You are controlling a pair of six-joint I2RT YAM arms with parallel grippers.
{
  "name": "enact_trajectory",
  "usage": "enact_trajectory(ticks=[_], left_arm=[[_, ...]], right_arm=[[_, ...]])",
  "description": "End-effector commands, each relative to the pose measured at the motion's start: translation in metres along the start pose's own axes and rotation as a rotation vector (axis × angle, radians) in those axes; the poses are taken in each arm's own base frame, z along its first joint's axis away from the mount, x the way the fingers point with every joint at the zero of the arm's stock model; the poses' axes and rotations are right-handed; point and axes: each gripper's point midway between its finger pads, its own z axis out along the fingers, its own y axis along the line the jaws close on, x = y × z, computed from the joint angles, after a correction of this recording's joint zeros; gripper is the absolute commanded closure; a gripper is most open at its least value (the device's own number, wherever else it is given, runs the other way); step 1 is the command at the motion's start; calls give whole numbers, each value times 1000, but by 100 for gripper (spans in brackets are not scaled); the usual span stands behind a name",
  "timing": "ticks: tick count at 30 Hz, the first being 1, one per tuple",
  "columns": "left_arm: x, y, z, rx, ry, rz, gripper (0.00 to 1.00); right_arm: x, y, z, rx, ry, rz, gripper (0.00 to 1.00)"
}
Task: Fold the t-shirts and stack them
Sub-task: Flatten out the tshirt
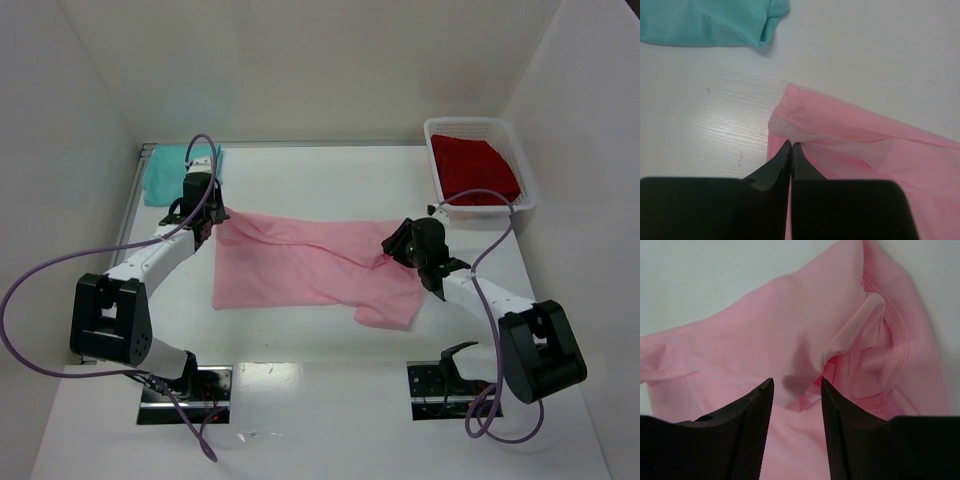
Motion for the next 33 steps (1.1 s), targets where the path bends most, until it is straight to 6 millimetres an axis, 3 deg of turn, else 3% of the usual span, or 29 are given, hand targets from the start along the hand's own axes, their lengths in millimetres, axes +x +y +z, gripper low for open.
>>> enact_trajectory(ticks=[1, 9, 16, 23, 25, 27, 30, 32, 33], left_arm=[[-22, -5, 1, 22, -52, -8, 100], [-20, -4, 6, 11, -45, -5, 100], [-24, -6, 8, 13, -53, -8, 100], [-21, -4, 10, 2, -47, 4, 100], [-21, -4, 10, 2, -47, 4, 100], [-21, -4, 10, 2, -47, 4, 100], [-22, -2, 10, -13, -51, -6, 100], [-31, 2, 2, -32, -78, -43, 100], [-48, -1, -9, -18, -122, -74, 100]], right_arm=[[8, -5, 12, 18, 6, 14, 51], [8, 3, 22, 12, 4, 3, 52], [-7, 14, 27, -2, -36, 8, 72], [3, 10, 44, 21, -1, 12, 77], [-2, 12, 44, 23, -18, 13, 83], [-13, 15, 45, 33, -47, 6, 98], [-33, 25, 40, 30, -98, -9, 100], [-69, 51, 26, -27, -193, -13, 100], [-91, 65, 15, -47, -254, -9, 100]])
